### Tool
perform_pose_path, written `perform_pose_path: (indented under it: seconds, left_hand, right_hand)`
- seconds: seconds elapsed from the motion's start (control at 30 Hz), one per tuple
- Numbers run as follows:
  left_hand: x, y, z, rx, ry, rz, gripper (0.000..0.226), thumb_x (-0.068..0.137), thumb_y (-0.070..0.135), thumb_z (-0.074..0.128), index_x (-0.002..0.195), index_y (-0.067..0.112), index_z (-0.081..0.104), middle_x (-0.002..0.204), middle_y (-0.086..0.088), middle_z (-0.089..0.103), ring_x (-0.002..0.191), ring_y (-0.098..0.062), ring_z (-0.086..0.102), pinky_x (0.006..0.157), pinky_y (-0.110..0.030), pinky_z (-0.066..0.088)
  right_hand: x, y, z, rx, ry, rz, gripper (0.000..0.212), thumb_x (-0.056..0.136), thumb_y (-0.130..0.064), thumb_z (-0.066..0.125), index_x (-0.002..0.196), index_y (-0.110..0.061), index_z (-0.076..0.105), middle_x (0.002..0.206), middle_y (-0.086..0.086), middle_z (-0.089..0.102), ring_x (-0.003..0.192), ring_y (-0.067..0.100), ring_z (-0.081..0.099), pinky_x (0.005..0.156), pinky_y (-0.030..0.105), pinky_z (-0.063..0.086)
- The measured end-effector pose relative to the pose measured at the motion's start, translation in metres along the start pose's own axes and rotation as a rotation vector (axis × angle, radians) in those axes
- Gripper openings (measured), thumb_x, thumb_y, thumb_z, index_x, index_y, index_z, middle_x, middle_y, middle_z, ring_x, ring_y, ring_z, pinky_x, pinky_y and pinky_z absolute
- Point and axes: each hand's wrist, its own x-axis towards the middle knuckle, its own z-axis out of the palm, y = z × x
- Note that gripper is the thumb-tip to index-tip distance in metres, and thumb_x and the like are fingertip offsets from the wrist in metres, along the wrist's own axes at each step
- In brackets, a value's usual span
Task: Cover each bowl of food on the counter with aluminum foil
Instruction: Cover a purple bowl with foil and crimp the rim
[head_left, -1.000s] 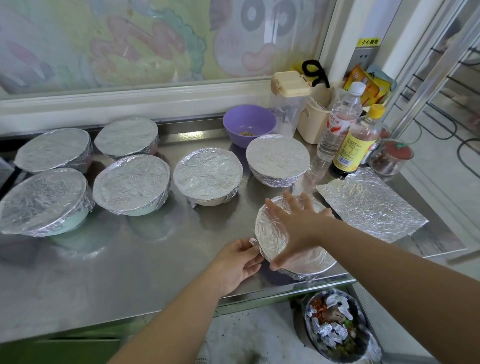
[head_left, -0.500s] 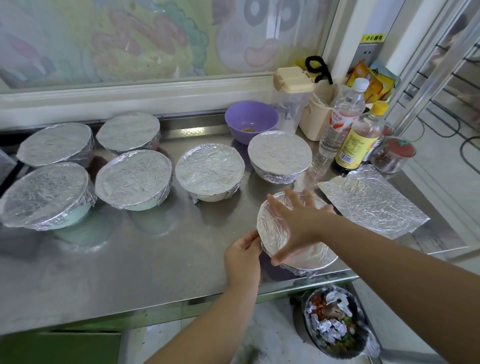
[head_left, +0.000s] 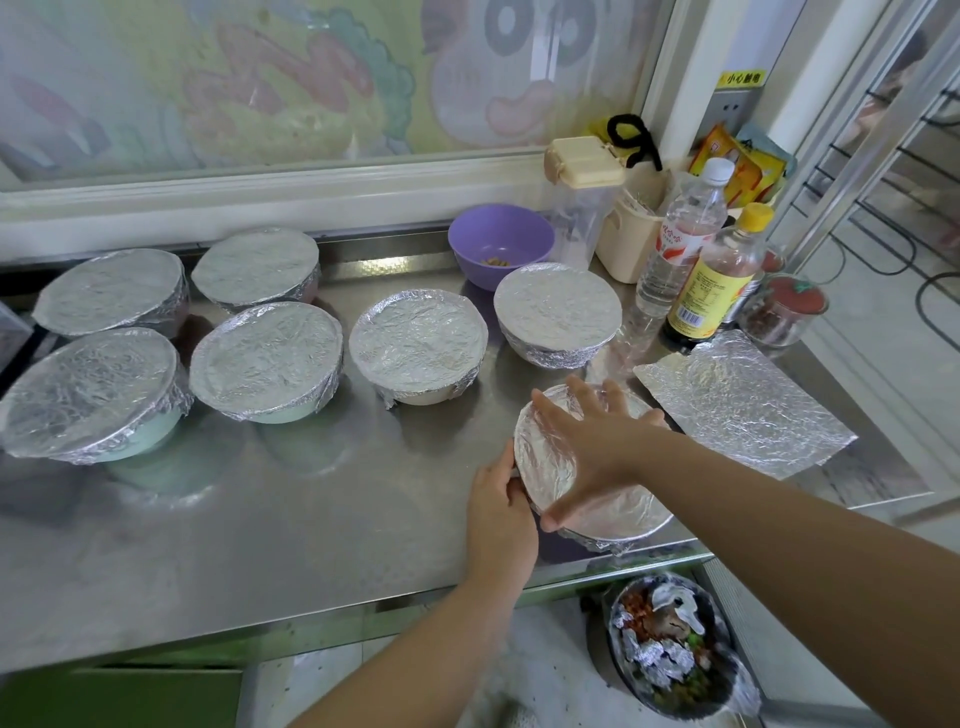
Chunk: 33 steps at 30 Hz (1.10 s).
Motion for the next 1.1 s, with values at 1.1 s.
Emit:
perform_pose_path:
  seconds: [1.1]
  left_hand:
    - [0.031,0.071,-0.029,-0.691,-0.431,-0.67,0.066,0.101,0.054,0.031,0.112,-0.004,0.061,0.086,-0.02,0.075,0.094,-0.031,0.064,0.077,-0.04,0.048]
  right_hand:
    - [-0.002,-0.002,0.001,0.041,0.008,0.025,0.151,0.047,-0.086,0.076,0.148,-0.051,-0.03,0.161,-0.001,-0.037,0.145,0.045,-0.033,0.102,0.087,-0.002]
